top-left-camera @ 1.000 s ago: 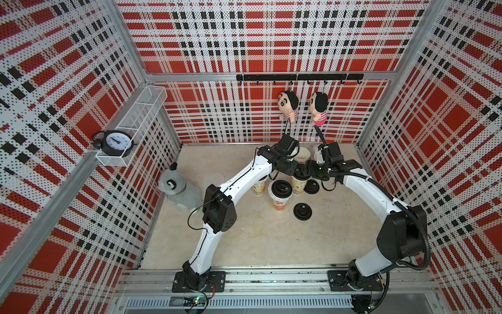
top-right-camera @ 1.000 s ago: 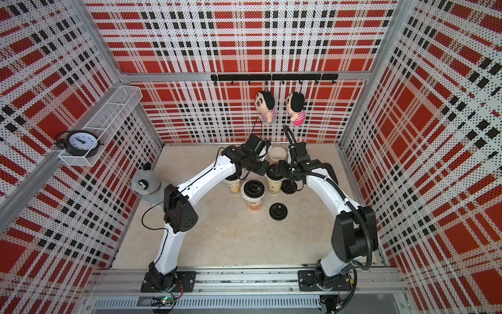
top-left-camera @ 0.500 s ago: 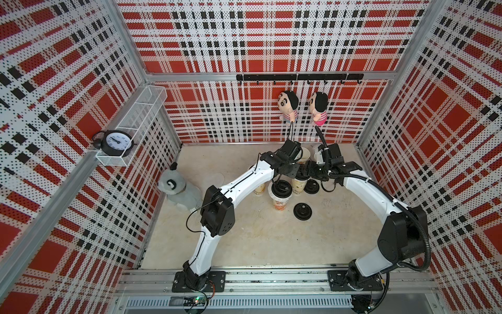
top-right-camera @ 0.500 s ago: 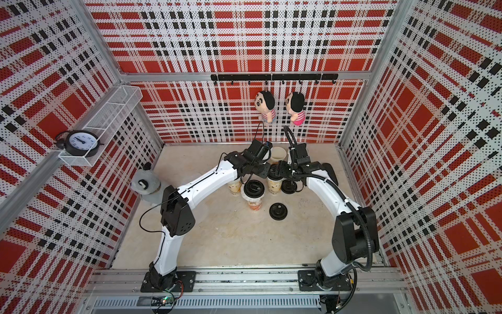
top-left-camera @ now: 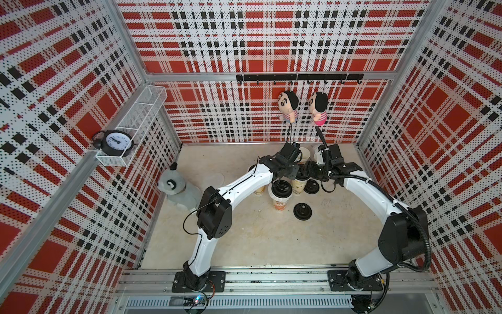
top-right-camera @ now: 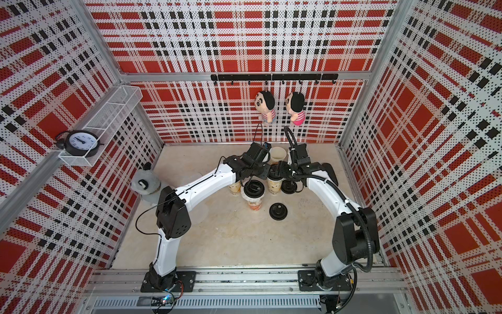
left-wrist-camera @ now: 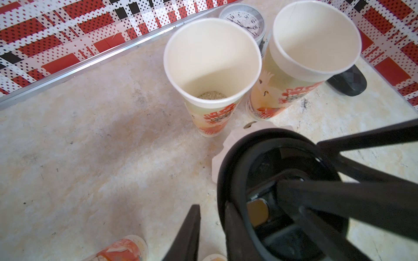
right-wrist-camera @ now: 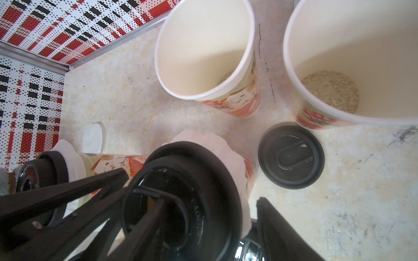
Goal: Put the leak-proof paper on the milk tea cups
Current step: Secure the cup lid on the cup.
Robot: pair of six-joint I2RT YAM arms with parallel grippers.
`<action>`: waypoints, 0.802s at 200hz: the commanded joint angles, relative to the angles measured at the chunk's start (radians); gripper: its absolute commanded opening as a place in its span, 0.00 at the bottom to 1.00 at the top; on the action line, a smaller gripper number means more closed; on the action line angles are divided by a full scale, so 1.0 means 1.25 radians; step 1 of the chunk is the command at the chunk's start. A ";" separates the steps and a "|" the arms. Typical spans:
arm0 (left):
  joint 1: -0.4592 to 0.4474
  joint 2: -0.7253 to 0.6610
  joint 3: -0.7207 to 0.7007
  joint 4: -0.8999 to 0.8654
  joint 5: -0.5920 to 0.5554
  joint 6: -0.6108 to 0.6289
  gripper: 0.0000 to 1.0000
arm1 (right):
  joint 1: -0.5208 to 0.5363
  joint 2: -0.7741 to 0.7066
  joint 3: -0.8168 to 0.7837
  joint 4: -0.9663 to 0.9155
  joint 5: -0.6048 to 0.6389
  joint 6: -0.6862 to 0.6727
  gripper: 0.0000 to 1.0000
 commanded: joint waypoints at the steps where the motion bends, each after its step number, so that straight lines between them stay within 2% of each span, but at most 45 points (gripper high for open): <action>1: -0.012 0.072 0.005 -0.203 0.023 0.017 0.30 | 0.005 0.026 -0.040 -0.119 0.049 -0.012 0.65; 39: -0.004 0.097 0.133 -0.241 0.026 0.027 0.40 | 0.005 0.029 -0.039 -0.124 0.057 -0.012 0.65; 94: 0.025 0.124 0.280 -0.239 0.062 0.023 0.43 | 0.006 0.032 -0.036 -0.123 0.062 0.017 0.65; 160: 0.046 0.059 0.278 -0.114 0.099 0.011 0.45 | 0.005 0.045 0.018 -0.139 0.061 0.014 0.65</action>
